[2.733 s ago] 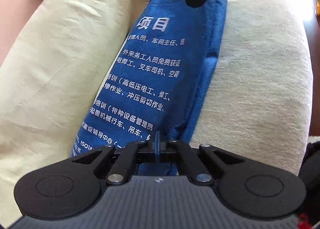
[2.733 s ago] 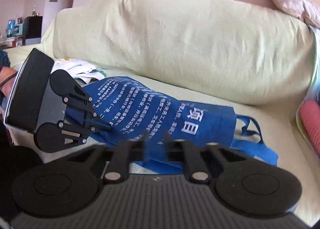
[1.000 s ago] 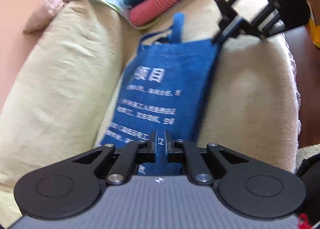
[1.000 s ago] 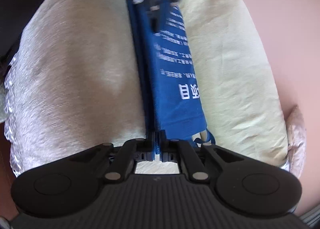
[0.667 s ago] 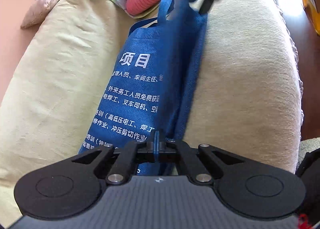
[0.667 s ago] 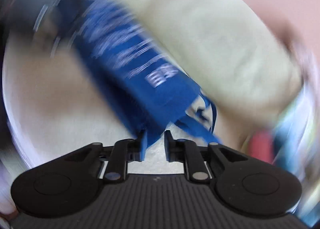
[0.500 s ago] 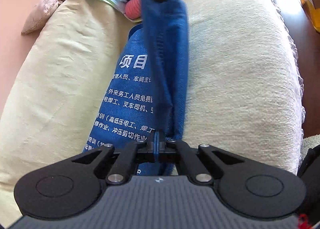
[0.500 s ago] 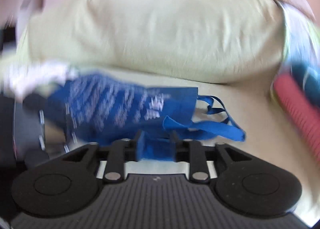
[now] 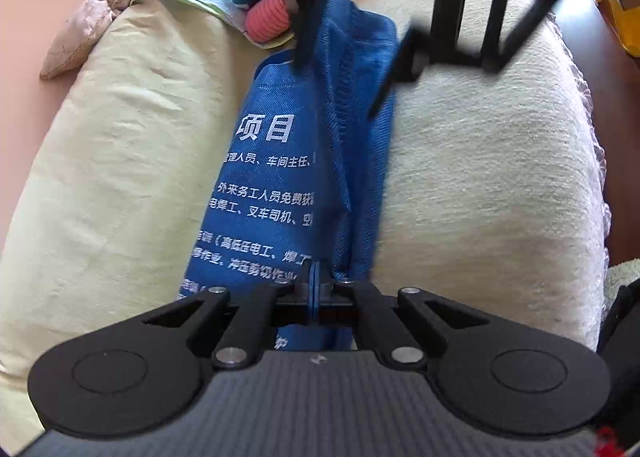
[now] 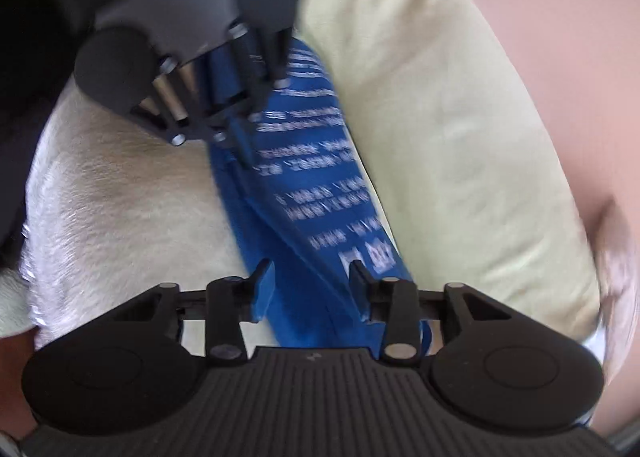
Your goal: Fold shopping bag
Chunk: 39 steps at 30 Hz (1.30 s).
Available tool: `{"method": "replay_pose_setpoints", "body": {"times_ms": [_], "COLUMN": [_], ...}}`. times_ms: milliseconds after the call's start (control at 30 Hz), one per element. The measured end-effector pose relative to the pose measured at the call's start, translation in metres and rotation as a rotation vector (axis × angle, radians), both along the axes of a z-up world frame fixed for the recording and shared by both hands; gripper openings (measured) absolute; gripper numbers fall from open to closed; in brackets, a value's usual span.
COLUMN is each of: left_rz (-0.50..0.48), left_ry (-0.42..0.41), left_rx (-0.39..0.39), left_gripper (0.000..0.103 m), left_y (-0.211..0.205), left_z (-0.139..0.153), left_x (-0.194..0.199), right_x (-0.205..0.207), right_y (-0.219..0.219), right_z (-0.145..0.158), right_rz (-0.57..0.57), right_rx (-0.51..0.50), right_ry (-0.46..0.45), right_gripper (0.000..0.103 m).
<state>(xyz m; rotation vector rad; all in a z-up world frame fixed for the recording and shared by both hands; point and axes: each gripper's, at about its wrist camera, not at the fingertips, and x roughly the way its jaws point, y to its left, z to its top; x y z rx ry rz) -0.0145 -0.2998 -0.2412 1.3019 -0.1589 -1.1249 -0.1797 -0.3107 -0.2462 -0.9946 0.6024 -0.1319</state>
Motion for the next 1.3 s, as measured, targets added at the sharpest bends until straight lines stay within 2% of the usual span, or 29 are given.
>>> {"method": "replay_pose_setpoints", "body": {"times_ms": [133,333,400,433,533,567,633,700,767,800,833,1033,1167,1233,1300], "left_rz": [0.0,-0.036,-0.035,-0.035,-0.054,-0.058,-0.047,-0.021,-0.003,0.007,0.006,-0.075,-0.101,-0.105,-0.123], "left_ry": [-0.042,-0.084,-0.075,-0.066,-0.051,-0.051,-0.057,-0.082,-0.103,-0.099,-0.091,-0.21,-0.237,-0.234,-0.267], "left_rx": [0.009,0.091,0.106,0.115,0.104,0.099,0.1,0.108,0.109,0.102,0.095,0.114,0.153,0.177,0.198], "left_gripper": [0.018,0.018,0.018,0.021,0.051,0.055,0.055,0.045,0.008,0.008,0.0,0.0,0.0,0.0,0.0], "left_y": [0.022,0.042,0.044,0.045,0.05,0.05,0.048,0.042,0.038,0.036,0.036,0.051,0.054,0.051,0.05], "left_z": [0.015,0.012,0.011,0.012,0.017,0.018,0.015,0.01,0.006,0.008,0.011,-0.006,-0.019,-0.023,-0.027], "left_x": [0.007,0.012,0.012,0.011,0.005,0.004,0.005,0.009,0.013,0.016,0.017,0.009,0.006,0.006,0.007], "right_x": [0.003,-0.01,-0.013,-0.014,-0.015,-0.014,-0.011,-0.01,-0.013,-0.013,-0.014,-0.017,-0.024,-0.022,-0.017], "right_y": [0.001,0.001,0.001,0.0,-0.002,-0.003,-0.006,-0.006,-0.005,-0.005,-0.004,0.001,0.007,0.006,0.002], "right_z": [-0.006,0.005,0.009,0.01,0.013,0.015,0.018,0.018,0.018,0.017,0.016,-0.004,-0.026,-0.031,-0.027], "right_rz": [-0.003,-0.019,-0.029,-0.033,-0.042,-0.043,-0.046,-0.045,-0.042,-0.041,-0.04,0.001,0.041,0.026,0.01], "right_rx": [0.024,0.085,0.121,0.134,0.151,0.157,0.168,0.173,0.165,0.162,0.157,0.076,0.025,0.045,0.084], "right_ry": [-0.007,-0.065,-0.086,-0.094,-0.105,-0.109,-0.117,-0.119,-0.12,-0.119,-0.114,-0.093,-0.036,-0.013,-0.007], "right_gripper": [0.008,0.008,0.008,0.008,0.008,0.008,0.008,0.008,0.008,0.008,0.008,0.005,0.004,0.003,0.003]}}
